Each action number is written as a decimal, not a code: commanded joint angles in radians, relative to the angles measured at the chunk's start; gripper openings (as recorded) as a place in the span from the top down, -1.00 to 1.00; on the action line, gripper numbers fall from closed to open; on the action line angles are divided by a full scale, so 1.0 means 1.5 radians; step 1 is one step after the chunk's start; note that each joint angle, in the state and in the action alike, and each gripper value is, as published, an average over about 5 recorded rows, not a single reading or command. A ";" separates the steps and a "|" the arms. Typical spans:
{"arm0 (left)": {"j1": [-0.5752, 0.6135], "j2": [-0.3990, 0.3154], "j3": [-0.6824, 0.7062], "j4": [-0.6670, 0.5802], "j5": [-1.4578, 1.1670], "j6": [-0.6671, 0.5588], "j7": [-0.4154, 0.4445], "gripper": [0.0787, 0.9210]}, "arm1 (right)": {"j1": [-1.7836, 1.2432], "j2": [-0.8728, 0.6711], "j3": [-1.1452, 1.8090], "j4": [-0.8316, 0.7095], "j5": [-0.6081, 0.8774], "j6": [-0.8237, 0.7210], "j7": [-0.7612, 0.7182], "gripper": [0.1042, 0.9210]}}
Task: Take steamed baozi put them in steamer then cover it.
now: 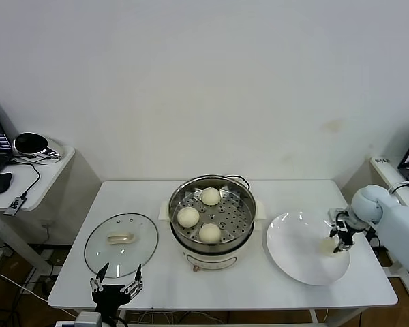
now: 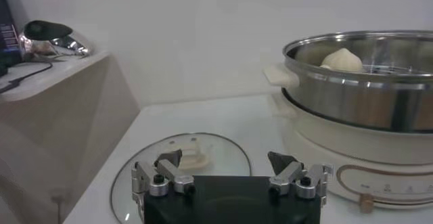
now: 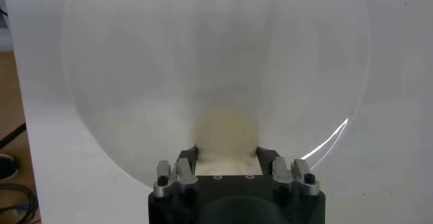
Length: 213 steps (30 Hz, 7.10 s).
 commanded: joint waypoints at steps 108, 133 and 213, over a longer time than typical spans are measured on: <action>-0.053 0.013 -0.014 -0.003 -0.017 0.041 -0.006 -0.77 | 0.528 0.154 -0.378 0.088 0.467 -0.185 0.004 -0.76; -0.123 0.060 0.011 0.065 -0.118 -0.039 -0.010 -0.77 | -0.631 -0.002 0.816 0.386 0.664 0.028 0.596 -0.76; -0.338 0.264 0.143 0.513 0.812 -0.048 -0.178 -0.77 | -0.869 0.442 0.824 0.405 0.573 0.150 0.693 -0.76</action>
